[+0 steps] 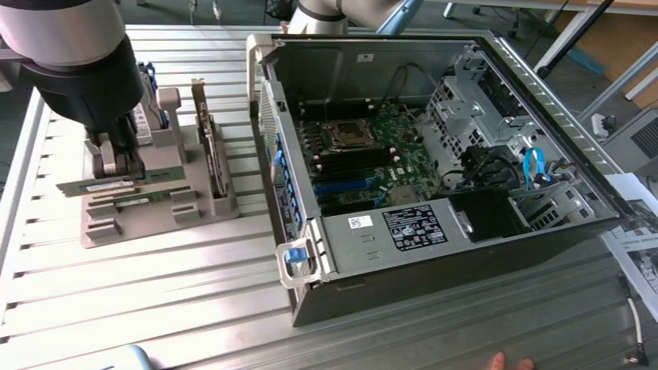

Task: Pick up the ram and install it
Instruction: 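Pick up the ram and move it above insertion slot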

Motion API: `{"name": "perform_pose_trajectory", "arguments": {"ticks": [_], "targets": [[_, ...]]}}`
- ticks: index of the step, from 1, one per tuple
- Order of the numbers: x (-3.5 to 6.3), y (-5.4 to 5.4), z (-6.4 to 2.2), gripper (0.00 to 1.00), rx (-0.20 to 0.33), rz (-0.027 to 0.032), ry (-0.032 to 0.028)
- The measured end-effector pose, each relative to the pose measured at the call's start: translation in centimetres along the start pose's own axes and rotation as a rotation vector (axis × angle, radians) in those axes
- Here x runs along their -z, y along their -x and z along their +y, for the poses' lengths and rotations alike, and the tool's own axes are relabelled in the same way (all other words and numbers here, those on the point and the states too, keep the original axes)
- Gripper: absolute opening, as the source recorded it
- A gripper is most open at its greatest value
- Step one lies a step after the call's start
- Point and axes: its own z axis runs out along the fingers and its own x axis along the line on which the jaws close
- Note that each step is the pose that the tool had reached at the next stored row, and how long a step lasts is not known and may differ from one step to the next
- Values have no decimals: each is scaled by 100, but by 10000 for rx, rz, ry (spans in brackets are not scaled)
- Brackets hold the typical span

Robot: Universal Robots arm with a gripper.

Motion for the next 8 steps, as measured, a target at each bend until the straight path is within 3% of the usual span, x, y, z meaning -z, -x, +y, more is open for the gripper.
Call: {"name": "perform_pose_trajectory", "arguments": {"ticks": [8], "targets": [[162, 5, 1, 12, -1, 0, 0]]}}
